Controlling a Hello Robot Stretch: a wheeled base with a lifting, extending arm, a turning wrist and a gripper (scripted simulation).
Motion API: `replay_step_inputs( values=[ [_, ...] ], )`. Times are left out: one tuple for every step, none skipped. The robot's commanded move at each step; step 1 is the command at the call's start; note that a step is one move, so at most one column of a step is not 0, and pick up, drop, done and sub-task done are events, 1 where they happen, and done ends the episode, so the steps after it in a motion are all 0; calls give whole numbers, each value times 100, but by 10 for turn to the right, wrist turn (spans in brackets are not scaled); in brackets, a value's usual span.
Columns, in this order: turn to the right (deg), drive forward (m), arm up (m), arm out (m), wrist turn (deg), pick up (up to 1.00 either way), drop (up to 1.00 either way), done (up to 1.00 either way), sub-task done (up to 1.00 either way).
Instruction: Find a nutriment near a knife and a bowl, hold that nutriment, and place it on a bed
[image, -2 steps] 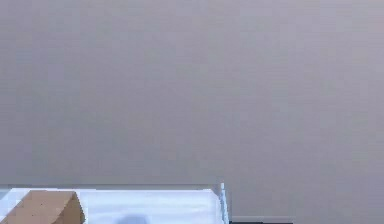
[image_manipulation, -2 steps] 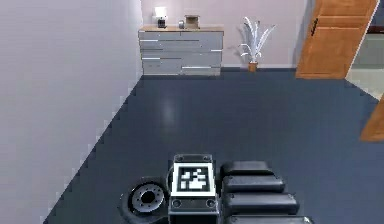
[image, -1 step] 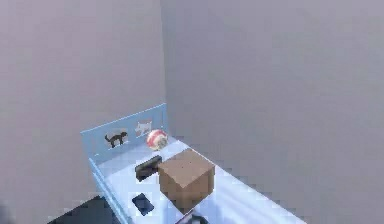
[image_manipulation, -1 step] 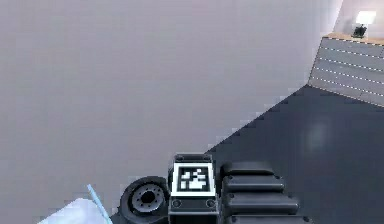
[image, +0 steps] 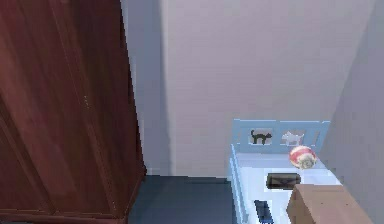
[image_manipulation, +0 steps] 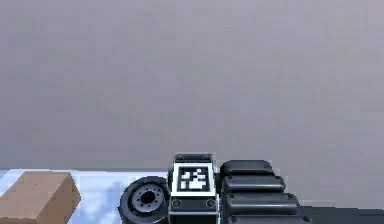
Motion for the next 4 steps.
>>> replay_step_inputs(
  values=[
    [-60,0,0,0,0,0,0,0,0],
    [0,5,0,0,0,0,0,0,0],
    [90,0,0,0,0,0,0,0,0],
    [0,35,0,0,0,0,0,0,0]
  ],
)
